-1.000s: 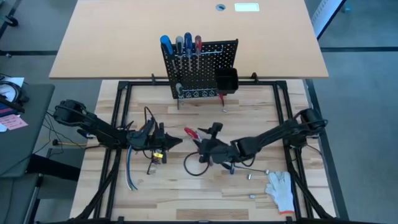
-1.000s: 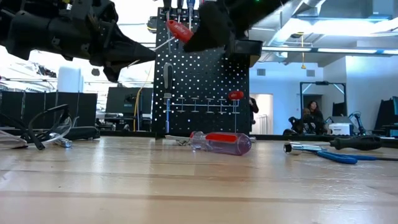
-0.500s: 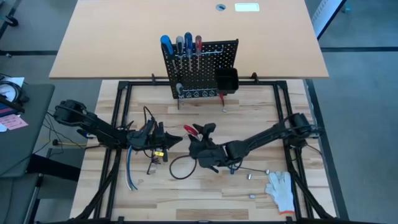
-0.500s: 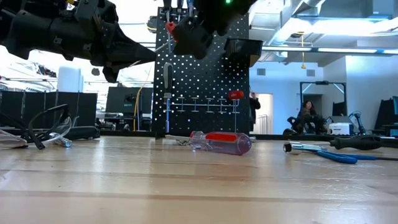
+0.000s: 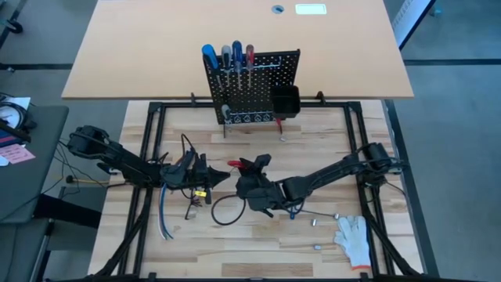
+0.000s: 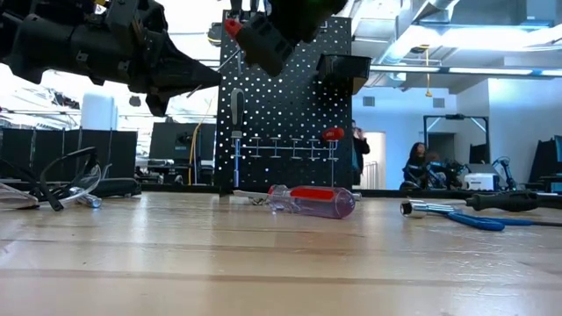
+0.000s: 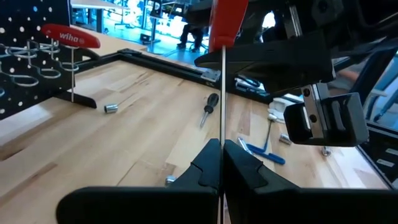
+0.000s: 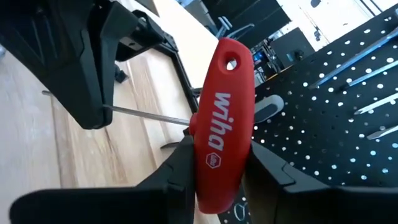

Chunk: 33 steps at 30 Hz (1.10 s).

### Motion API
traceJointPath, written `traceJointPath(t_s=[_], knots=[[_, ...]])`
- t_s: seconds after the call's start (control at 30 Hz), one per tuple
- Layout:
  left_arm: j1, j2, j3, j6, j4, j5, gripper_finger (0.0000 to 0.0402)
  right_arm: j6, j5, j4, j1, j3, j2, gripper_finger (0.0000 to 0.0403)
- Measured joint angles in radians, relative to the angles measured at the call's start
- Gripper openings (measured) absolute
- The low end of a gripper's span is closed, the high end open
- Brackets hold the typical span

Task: Hang tools onto peg board
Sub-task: Hang the allen wrench on the pegboard

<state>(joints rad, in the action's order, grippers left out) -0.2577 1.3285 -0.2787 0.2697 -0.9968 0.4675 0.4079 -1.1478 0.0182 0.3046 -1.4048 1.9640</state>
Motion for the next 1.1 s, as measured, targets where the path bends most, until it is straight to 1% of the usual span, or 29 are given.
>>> traceJointPath(t_s=[0.1,0.17,0.2,0.3,0.4,0.47,0.63,0.73,0.87,1.0,1.1], knots=[[0.0,0.0,0.0,0.001,0.007,-0.001,0.0002,-0.001,0.002,-0.021,0.0,0.0,0.0,0.0096],[0.0,0.0,-0.001,-0.003,0.022,-0.002,0.0012,0.008,0.0,-0.044,0.0,0.0,0.0,0.0096],[0.0,0.0,0.002,-0.006,0.04,0.006,0.002,0.033,-0.014,-0.087,0.0,0.002,-0.006,0.0096],[0.001,-0.003,0.002,0.002,0.106,0.006,0.0052,0.069,-0.108,-0.178,0.001,0.004,-0.013,0.0096],[0.005,-0.012,0.002,0.02,0.179,0.006,0.0081,0.091,-0.274,-0.31,-0.015,0.004,-0.017,0.0096],[0.007,-0.013,0.003,0.023,0.214,0.006,0.0095,0.127,-0.337,-0.383,-0.038,0.004,-0.017,0.0096],[0.007,-0.014,0.003,0.014,0.227,0.005,0.011,0.142,-0.358,-0.474,-0.128,0.004,-0.014,0.0096],[0.007,-0.014,0.003,0.012,0.231,0.005,0.0111,0.143,-0.392,-0.477,-0.186,0.004,-0.013,0.0096],[0.007,-0.014,0.003,0.005,0.237,0.005,0.0111,0.146,-0.395,-0.477,-0.249,0.004,-0.013,0.0096],[0.007,-0.014,0.003,0.0,0.245,0.005,0.0111,0.143,-0.396,-0.461,-0.279,0.004,-0.013,0.0096],[0.007,-0.014,0.003,-0.004,0.244,0.005,0.0111,0.143,-0.396,-0.412,-0.288,0.004,-0.013,0.0096]])
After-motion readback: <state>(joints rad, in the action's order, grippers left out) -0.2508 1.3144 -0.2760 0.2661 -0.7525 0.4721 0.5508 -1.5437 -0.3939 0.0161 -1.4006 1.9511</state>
